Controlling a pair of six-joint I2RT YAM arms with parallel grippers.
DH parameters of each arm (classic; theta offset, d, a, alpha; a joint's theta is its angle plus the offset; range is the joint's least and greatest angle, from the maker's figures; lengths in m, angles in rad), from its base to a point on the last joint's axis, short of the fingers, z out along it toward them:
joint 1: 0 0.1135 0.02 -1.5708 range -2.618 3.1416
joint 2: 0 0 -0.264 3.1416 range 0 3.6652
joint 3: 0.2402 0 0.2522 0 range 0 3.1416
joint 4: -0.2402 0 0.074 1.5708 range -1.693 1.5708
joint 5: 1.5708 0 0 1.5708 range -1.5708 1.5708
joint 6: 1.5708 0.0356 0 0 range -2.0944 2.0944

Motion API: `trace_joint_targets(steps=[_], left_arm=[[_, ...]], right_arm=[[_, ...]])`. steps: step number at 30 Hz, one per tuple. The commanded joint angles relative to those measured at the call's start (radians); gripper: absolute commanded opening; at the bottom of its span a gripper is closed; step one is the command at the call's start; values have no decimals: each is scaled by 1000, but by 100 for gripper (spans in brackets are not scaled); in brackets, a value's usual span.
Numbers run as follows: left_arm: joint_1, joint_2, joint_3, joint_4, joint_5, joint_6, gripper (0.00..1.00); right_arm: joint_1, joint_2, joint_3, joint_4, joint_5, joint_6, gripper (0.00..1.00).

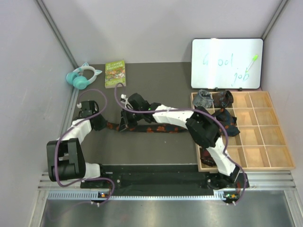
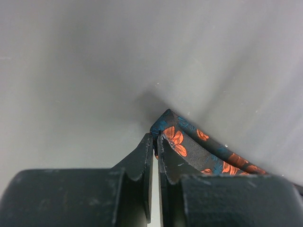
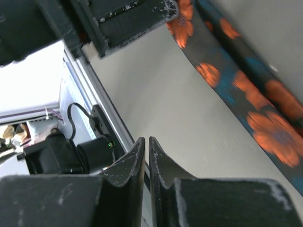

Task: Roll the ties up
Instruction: Roll the tie at the center of the board.

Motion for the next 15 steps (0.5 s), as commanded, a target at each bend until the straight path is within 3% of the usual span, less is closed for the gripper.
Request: trace_joint_targets(steps=[1, 7, 15], left_arm=[[-4, -30, 47, -36, -17, -6, 7], [-6, -60, 76, -79, -3, 0, 5], [-29, -111, 115, -134, 0, 0, 2]], right_arm=[[19, 95, 141, 8, -42, 27, 7], [16, 209, 256, -33, -37, 31, 6], [-16, 270, 293, 2, -31, 103, 4]])
